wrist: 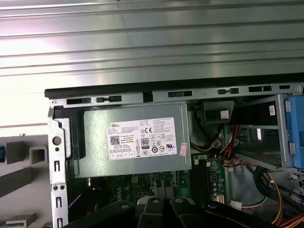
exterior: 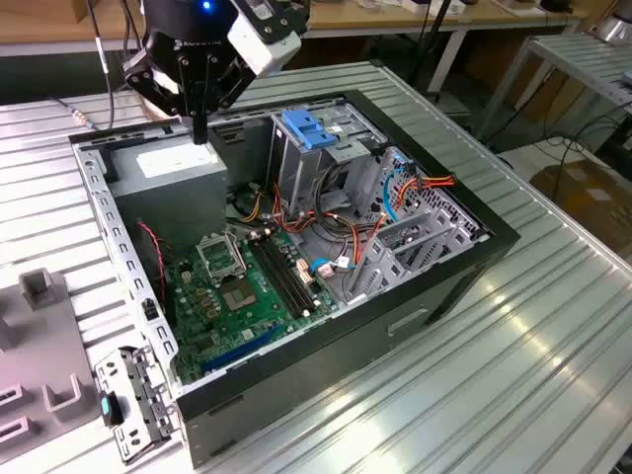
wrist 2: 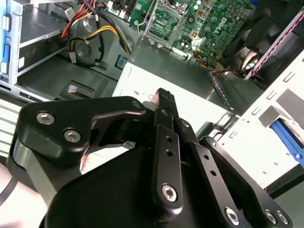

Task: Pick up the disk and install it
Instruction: 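Reach for the disk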

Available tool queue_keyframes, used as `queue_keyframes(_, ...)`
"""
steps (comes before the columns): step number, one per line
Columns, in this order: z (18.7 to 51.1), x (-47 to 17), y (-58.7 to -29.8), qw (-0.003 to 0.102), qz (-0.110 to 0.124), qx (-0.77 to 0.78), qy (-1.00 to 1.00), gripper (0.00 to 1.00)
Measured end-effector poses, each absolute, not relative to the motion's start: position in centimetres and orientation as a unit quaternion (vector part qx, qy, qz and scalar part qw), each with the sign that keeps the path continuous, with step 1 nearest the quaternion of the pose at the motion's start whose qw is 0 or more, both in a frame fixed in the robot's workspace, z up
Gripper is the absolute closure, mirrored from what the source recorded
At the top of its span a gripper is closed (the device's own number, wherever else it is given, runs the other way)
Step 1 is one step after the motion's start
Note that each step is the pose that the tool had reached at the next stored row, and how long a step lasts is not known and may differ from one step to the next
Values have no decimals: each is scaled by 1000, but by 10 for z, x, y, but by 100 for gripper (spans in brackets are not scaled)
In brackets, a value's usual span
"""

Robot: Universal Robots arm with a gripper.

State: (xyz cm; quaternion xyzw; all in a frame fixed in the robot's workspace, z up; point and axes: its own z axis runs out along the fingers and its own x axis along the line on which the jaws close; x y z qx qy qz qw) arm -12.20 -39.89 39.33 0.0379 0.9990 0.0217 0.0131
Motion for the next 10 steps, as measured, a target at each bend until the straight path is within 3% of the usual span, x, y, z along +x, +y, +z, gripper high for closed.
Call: queue_keyframes(10, 393, -124, -399, 13, 22, 38, 999, 89)
